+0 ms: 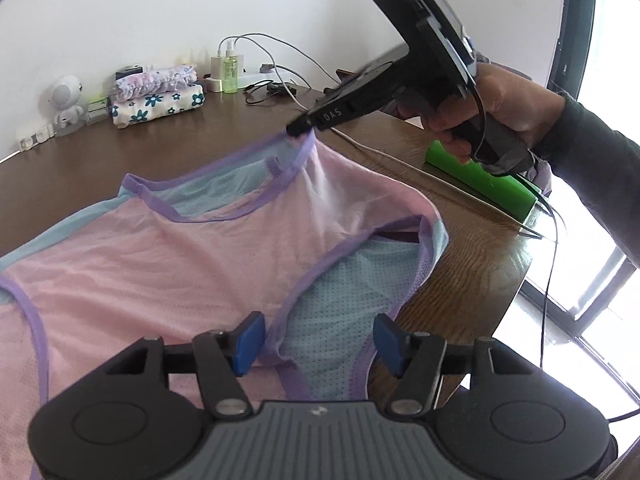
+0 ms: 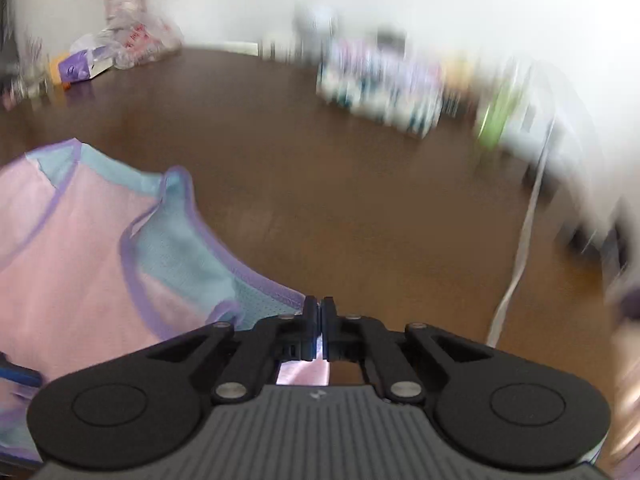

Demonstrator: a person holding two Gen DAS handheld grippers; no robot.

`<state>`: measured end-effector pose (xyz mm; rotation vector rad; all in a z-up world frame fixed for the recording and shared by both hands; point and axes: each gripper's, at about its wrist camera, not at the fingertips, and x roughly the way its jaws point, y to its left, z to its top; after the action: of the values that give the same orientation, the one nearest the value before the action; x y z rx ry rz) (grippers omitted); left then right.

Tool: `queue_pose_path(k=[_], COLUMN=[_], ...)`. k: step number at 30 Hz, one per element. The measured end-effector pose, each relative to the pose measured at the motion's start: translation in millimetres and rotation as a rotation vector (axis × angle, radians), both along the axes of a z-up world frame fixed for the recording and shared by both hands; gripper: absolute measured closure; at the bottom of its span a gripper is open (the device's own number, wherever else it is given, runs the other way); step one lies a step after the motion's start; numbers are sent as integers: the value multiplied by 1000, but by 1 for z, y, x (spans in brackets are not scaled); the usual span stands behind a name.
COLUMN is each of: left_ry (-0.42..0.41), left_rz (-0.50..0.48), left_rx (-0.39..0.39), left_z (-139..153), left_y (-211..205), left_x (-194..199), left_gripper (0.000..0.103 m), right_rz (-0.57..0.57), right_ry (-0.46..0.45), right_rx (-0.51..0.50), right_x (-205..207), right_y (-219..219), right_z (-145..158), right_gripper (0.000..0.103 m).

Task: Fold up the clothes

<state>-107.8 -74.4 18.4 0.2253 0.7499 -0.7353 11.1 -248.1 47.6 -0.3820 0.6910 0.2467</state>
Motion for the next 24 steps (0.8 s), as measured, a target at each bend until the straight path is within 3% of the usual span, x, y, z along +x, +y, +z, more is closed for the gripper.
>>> queue_pose_path(k=[2, 6, 7, 8, 10, 13, 14, 16, 18, 21, 23, 24], left_ry=[15, 200, 232, 208, 115, 9, 5, 24, 72, 65, 63, 67], left_rz=[-16, -21, -17, 5, 35, 88, 104, 142, 208, 228, 243, 251], left_rx=[0, -213, -271, -281, -231, -132, -101, -62, -41, -25, -18, -15], left_z=[1, 22, 30, 39, 48, 46, 41, 30, 20, 12, 8, 6], left_y=[-2, 14, 19, 19, 15, 12, 15, 24, 33, 40, 42, 42], left_x=[1, 29, 38, 46, 58, 70, 74, 84, 96, 104, 105, 106], left_gripper=[39, 42, 43, 47, 46, 46, 46, 46, 46, 46, 46, 46], right_rz=[50, 97, 100, 96, 98, 155, 148, 109, 19, -121, -132, -138], right_ry=[-177, -258, -261, -262, -205, -19, -11, -27, -14, 46, 79, 95], right_rx=[-175, -246, -245, -235, -169, -47, 1, 118, 258, 418, 391, 377], right_x=[-24, -52, -55, -57, -53, -48, -52, -59, -55, -30, -19, -14], right_y=[19, 36, 38, 39, 40, 36, 28, 5, -28, -75, -74, -74], right_z=[2, -6, -8, -8, -7, -8, -3, 9, 18, 10, -1, -6], right_gripper=[102, 102, 102, 102, 100, 82, 70, 63, 63, 67, 77, 77])
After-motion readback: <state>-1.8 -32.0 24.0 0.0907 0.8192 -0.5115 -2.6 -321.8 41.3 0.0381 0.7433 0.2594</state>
